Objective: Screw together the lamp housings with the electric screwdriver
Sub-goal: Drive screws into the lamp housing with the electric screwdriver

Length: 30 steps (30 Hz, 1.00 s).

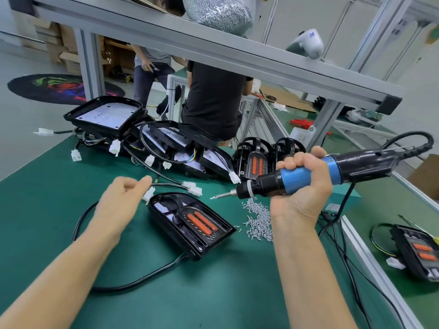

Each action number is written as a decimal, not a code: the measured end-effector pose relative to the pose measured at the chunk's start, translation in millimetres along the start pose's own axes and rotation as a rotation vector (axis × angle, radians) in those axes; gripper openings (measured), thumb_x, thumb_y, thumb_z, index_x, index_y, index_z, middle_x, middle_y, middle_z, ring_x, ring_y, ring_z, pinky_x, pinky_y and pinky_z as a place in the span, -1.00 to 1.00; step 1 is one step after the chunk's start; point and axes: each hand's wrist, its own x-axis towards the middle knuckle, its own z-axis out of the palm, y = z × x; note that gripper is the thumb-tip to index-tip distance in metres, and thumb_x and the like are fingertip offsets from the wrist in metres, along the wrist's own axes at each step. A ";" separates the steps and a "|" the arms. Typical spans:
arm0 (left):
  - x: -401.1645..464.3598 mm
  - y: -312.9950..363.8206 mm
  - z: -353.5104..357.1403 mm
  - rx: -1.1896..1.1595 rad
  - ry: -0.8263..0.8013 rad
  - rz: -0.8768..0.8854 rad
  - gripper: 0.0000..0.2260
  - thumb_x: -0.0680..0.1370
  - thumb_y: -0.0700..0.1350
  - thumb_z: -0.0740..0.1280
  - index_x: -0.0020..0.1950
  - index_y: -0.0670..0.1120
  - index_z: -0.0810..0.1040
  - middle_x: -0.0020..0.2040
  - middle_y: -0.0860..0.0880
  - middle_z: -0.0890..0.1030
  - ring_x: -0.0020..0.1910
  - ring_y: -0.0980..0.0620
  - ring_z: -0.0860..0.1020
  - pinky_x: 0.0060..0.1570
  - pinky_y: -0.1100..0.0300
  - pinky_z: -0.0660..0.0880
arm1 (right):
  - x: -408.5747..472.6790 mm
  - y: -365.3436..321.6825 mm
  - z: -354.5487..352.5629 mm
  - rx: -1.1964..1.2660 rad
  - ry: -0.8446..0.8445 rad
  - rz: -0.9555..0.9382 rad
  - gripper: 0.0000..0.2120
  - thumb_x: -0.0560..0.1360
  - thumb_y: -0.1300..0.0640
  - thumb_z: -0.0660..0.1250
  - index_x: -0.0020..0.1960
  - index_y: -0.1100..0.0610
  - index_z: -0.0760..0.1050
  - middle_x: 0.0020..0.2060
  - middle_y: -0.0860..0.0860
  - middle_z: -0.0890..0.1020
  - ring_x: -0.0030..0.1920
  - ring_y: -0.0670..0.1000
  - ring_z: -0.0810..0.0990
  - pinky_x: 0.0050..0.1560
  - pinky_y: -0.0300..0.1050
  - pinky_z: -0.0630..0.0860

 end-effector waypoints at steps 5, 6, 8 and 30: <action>8.4 -6.3 12.2 0.059 -0.330 -0.292 -0.39 0.43 0.37 0.24 0.12 -0.15 0.53 -0.07 -0.15 0.59 -0.48 -0.04 0.49 -0.50 0.26 0.40 | 1.3 11.8 -3.4 -0.069 -0.017 -0.002 -0.76 0.30 0.33 0.25 -0.09 0.09 0.40 -0.48 -0.05 0.44 -0.46 -0.07 0.43 -0.31 -0.22 0.46; 10.3 -4.5 17.3 0.033 -0.347 -0.308 -0.39 0.41 0.35 0.30 0.13 -0.16 0.54 -0.08 -0.15 0.60 -0.48 -0.03 0.49 -0.51 0.28 0.39 | 1.1 14.9 -3.3 -0.089 -0.020 -0.004 -0.75 0.29 0.34 0.25 -0.08 0.09 0.40 -0.49 -0.05 0.44 -0.46 -0.07 0.43 -0.31 -0.22 0.46; 12.8 -1.9 25.7 0.016 -0.342 -0.302 -0.45 0.38 0.22 0.44 0.12 -0.20 0.55 -0.18 -0.11 0.60 -0.43 -0.02 0.48 -0.44 0.26 0.41 | 1.1 20.6 -3.3 -0.122 -0.024 -0.007 -0.75 0.30 0.34 0.25 -0.08 0.09 0.40 -0.49 -0.05 0.44 -0.45 -0.06 0.43 -0.30 -0.21 0.46; 0.9 -22.1 37.7 -0.469 -0.304 -0.238 -0.85 0.42 -0.37 0.41 -0.10 -0.16 0.55 -0.26 -0.09 0.65 -0.43 0.04 0.60 -0.44 0.24 0.52 | -10.1 -3.8 -36.0 -0.335 -0.190 -0.075 -0.72 0.32 0.37 0.23 -0.03 0.10 0.40 -0.48 -0.05 0.44 -0.45 -0.04 0.44 -0.29 -0.17 0.45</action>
